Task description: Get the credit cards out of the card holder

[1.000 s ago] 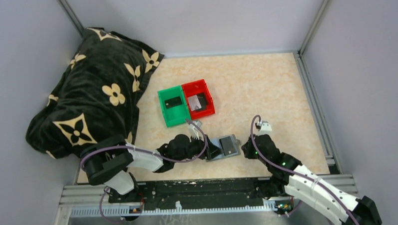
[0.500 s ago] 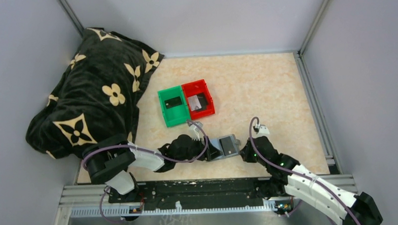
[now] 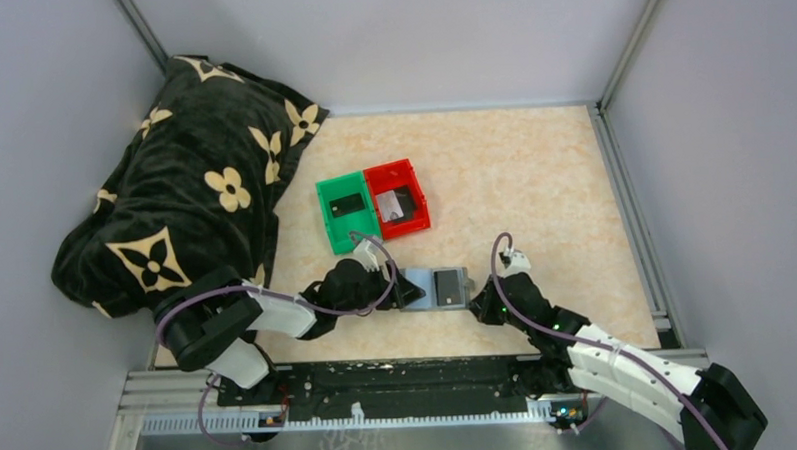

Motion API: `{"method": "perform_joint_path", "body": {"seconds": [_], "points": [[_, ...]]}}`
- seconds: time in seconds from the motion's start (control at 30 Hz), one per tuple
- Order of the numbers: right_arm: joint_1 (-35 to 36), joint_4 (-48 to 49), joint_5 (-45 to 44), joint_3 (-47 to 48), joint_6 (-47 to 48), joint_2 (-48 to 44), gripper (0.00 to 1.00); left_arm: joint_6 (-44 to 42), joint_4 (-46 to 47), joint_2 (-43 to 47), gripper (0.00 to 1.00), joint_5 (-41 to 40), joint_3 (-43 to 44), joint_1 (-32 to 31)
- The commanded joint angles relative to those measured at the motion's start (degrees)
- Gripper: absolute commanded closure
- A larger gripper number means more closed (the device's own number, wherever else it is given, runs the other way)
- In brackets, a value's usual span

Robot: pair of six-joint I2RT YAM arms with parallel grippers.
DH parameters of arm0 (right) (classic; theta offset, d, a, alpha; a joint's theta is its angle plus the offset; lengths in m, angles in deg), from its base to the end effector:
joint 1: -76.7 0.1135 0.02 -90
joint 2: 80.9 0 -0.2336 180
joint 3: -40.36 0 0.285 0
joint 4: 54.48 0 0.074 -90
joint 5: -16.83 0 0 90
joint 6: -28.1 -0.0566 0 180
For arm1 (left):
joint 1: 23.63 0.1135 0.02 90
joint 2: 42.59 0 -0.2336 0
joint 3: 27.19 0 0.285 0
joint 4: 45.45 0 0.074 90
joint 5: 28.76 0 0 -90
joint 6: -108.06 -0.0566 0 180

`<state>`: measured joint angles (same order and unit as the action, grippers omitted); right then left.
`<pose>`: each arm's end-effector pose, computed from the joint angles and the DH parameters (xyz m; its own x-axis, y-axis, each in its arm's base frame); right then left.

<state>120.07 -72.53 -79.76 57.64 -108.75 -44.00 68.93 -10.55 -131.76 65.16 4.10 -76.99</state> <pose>0.1533 0.1359 0.0785 -0.7533 0.2853 -0.5925 -0.0973 0.8427 0.5295 0.1689 -0.2336 0.0548 -0.7972 -0.2250 -0.5603 0.3482 0.5869 -0.7310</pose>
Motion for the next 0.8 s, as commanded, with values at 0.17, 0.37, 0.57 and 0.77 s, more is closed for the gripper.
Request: {"method": "perform_joint_path", "body": {"seconds": [0.17, 0.37, 0.57, 0.77], "points": [[1.01, -5.27, -0.47, 4.81, 1.20, -6.65, 1.00, -3.26, -8.14, 4.35, 0.27, 4.36, 4.21, 0.48], [1.01, -5.73, -0.59, 8.39, 2.84, -4.16, 1.00, -3.91, -10.66, 5.79, 0.16, 5.40, 7.85, 0.33], [1.02, 0.55, -0.53, 8.09, 3.31, 0.91, 1.00, -2.16, -7.72, 1.27, 0.16, 6.71, 9.36, 0.26], [0.56, 6.62, -1.57, 6.98, 4.65, 7.67, 1.00, -0.40, -6.08, -5.97, 0.13, 6.87, 11.56, -0.81]]}}
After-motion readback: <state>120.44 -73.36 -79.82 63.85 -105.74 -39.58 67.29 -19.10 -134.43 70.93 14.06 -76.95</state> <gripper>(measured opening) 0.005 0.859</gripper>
